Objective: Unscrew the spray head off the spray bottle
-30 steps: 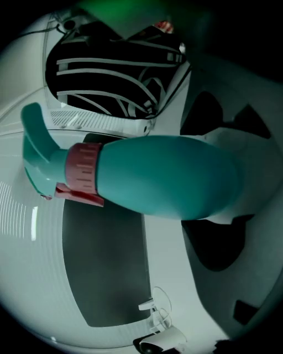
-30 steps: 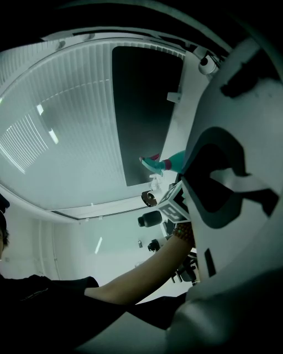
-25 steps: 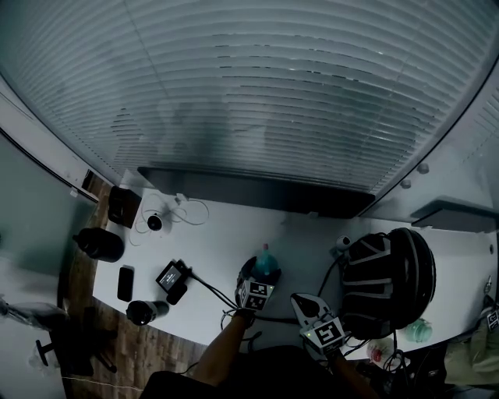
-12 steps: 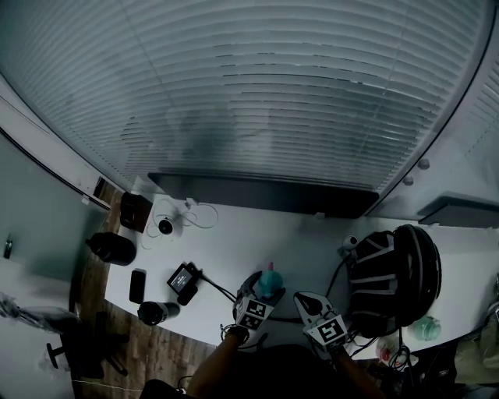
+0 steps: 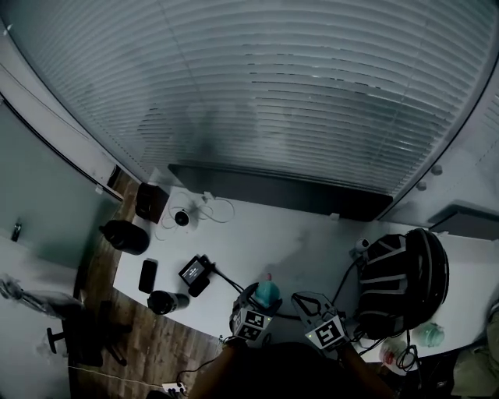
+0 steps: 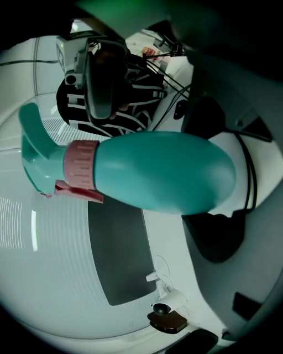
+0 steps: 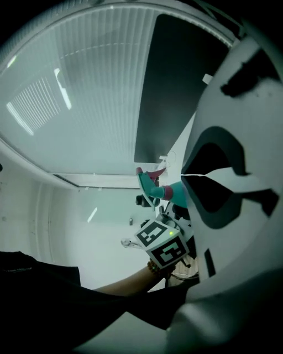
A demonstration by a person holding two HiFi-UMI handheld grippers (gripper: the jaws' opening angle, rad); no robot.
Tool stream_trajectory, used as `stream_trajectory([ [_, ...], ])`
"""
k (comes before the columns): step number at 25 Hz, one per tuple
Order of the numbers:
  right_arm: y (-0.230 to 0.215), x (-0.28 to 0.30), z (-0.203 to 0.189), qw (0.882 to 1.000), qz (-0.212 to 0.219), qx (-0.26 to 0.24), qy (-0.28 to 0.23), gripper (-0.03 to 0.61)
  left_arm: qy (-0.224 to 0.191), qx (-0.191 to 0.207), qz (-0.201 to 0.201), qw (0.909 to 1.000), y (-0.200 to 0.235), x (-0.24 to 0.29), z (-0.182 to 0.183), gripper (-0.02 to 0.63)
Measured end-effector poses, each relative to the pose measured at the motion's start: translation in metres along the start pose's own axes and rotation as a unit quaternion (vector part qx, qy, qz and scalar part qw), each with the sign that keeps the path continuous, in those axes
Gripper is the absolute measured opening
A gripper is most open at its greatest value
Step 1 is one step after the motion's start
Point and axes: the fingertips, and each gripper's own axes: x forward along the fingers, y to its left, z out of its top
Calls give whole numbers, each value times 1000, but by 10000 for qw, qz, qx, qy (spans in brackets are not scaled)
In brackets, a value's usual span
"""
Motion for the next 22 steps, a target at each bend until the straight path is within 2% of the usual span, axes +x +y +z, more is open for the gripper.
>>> stream_trajectory([
  [6,12,10,14,9987,355,-363,-13,11,-22,-142,111,9998,11,-8,4,402],
  [9,23,16,14,9973,560,-472,71,89,-35,-150,66,9999,11,-10,7,402],
  [13,31,24,37,9958,660,-627,-27,118,-29,-80,35,10000,7,-10,11,402],
  [15,29,31,49,9956,502,-776,-122,143,-79,-126,32,9999,7,-9,16,402],
  [17,28,37,56,9944,240,-1013,-188,173,-152,-353,24,9993,3,-10,25,402],
  [20,23,44,63,9909,-307,-1299,-176,173,-224,-721,101,9971,-4,-13,39,402],
  [22,14,46,68,9897,-626,-1275,-163,172,-192,-880,283,9955,-1,-13,41,402],
])
